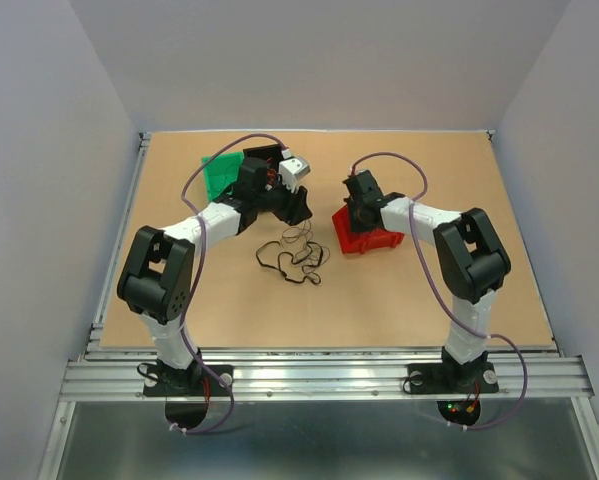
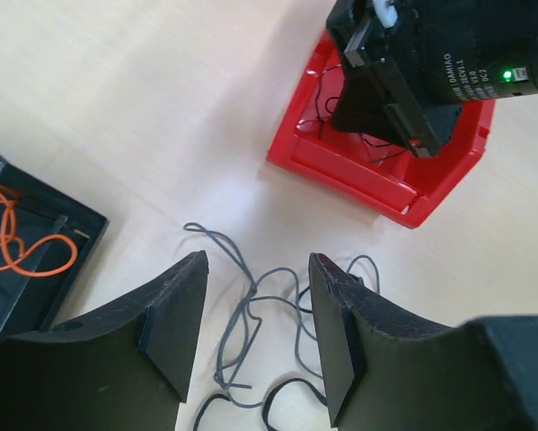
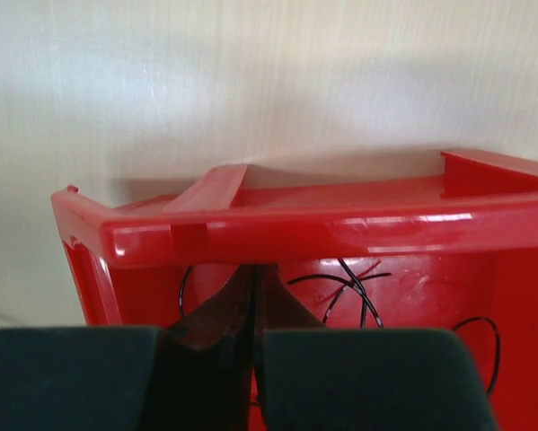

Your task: Untangle the cables

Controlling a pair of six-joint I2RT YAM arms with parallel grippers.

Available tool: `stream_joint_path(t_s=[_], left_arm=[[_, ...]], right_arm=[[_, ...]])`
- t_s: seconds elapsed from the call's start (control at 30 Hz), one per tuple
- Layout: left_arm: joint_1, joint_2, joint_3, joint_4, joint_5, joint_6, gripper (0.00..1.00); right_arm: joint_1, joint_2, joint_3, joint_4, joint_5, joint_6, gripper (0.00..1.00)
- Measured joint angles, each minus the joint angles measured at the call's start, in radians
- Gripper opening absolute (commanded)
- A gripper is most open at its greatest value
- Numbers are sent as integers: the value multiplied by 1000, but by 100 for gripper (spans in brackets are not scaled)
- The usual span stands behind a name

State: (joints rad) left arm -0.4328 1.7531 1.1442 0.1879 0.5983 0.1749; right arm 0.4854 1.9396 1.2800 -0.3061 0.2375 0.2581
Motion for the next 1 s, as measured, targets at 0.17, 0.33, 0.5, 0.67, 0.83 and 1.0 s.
stream_joint_path(t_s=[0.17,0.33,0.5,0.67,0.83,1.0], left_arm=[[-11,-24,-26,2,7,0,60],[-11,-84,-70,10,3,4,60],[-11,-150,-99,18,-5,15,60],[-11,-175,-108,32,-17,31,61],[-11,-182,-121,29,-30,41,67],[-11,-182,-121,0,-45,55,74]], right_arm=[[0,-73,-24,-42,-3,1,25],[0,-217,-48,-51,-1,5,38],[0,-321,-76,-50,7,12,54],[0,-360,-109,-55,23,27,59],[2,-392,-140,-54,16,34,61],[54,-446,-201,-5,-20,35,70]])
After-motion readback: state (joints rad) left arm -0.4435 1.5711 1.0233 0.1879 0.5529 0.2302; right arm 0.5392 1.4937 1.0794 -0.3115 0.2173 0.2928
